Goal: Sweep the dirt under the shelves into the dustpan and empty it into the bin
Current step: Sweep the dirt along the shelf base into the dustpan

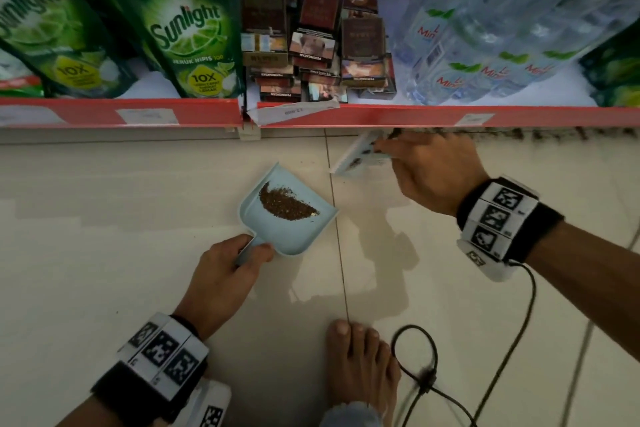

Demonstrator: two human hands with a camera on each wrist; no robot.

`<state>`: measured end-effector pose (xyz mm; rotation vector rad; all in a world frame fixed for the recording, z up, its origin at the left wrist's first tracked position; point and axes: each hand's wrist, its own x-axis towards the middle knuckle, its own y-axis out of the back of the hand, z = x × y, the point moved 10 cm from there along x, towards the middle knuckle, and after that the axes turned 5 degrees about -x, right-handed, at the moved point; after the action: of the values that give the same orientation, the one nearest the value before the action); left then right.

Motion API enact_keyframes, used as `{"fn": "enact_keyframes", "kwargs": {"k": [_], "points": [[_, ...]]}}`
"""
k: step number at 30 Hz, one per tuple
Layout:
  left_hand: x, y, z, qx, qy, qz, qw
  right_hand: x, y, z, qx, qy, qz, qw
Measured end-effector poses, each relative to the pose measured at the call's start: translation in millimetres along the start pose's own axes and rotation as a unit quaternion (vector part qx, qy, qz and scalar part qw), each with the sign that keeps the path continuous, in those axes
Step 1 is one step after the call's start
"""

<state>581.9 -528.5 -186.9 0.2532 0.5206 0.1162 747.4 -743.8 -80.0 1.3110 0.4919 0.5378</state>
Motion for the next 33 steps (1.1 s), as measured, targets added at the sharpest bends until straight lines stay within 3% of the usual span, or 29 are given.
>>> {"fn": "enact_keyframes", "kwargs": {"k": [4,8,11,17,24,28,33], "points": [[2,-7,3,-0.003,-0.015,-0.012,1.0,17,4,-32,0.044,0.025,0.042,0.998],[5,-5,-5,0.015,-0.006,-0.011,1.0,23,-25,-53,0.069,0.048,-0.05,0.995],[4,1,-11,0.022,-0.004,-0.004,1.0,7,-35,-33,0.071,0.044,-0.088,0.993],[0,5,-17,0.001,0.011,0.004,1.0,-22,-19,18,0.067,0.0,-0.022,0.997],[1,-4,-8,0.001,0.002,-0.01,1.0,22,-8,-41,0.118,0.034,0.018,0.992],[2,-2,-8,0.007,0.003,-0.008,1.0,24,-24,-43,0.095,0.032,-0.046,0.994],[-1,5,-14,0.002,0.006,0.003,1.0,-28,-44,18,0.093,-0.037,-0.105,0.989]]}}
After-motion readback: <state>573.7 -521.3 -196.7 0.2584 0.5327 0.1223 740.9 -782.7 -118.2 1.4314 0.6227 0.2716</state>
